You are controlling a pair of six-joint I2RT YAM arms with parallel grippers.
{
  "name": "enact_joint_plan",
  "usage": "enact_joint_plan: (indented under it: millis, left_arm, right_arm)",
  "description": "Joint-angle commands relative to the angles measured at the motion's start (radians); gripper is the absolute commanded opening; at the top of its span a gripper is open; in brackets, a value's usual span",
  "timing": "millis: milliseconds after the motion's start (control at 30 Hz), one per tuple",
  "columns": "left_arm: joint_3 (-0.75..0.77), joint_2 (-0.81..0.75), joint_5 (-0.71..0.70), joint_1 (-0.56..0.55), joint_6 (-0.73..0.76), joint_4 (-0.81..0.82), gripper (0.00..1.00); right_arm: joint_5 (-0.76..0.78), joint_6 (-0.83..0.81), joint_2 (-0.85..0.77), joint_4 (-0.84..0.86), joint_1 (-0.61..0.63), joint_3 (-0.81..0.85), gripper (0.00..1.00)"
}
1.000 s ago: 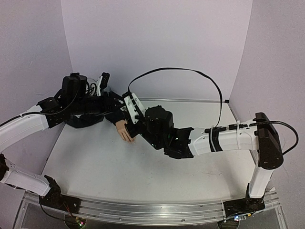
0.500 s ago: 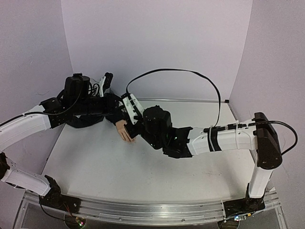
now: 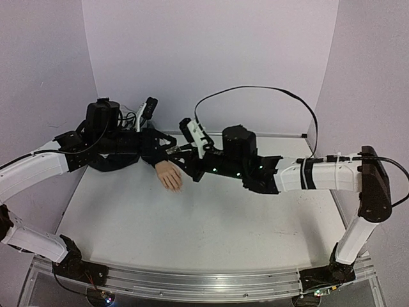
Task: Paint the nails
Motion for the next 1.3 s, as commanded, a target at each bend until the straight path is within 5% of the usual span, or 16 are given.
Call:
enact_joint_plan:
  millis: [0, 133, 300, 400, 500, 600, 667, 767, 1000, 1267]
  left_arm:
    - [0.013, 0.027, 0.425, -0.028, 0.129, 0.09, 0.0]
    - [0.032, 0.067, 0.664, -0.032, 0.235, 0.105, 0.0]
    - [0.06, 0.092, 0.733, -0.032, 0.299, 0.105, 0.0]
    - [0.06, 0.077, 0.629, -0.031, 0.312, 0.105, 0.01]
    - [0.05, 0.041, 0.491, -0.027, 0.3, 0.105, 0.15]
    - [0.029, 0.0, 0.351, -0.006, 0.249, 0.102, 0.46]
    - [0.014, -0.03, 0.229, 0.012, 0.179, 0.093, 0.76]
    - [0.021, -0.069, -0.004, 0.042, 0.062, -0.004, 0.91]
    - [0.139, -0.026, -0.187, 0.052, -0.139, -0.14, 0.88]
    - [0.176, 0.085, -0.167, 0.046, -0.178, -0.048, 0.79]
  right_arm:
    - [-0.966, 0.258, -0.112, 0.327, -0.136, -0.031, 0.0]
    - [-1.241, 0.423, -0.1, 0.432, -0.156, -0.006, 0.0]
    - [-1.199, 0.43, -0.138, 0.446, -0.161, -0.046, 0.0]
    - [-1.134, 0.422, -0.159, 0.445, -0.175, -0.082, 0.0]
    - [-1.047, 0.4, -0.173, 0.435, -0.194, -0.115, 0.0]
    - [-0.886, 0.291, -0.195, 0.295, -0.206, -0.128, 0.0]
    - [-0.735, 0.2, -0.202, 0.164, -0.206, -0.114, 0.0]
    - [-0.442, 0.142, -0.199, 0.072, -0.205, -0.107, 0.0]
    - [0.109, 0.132, -0.081, -0.026, -0.166, -0.014, 0.0]
    - [0.291, 0.076, 0.024, -0.051, -0.048, 0.099, 0.0]
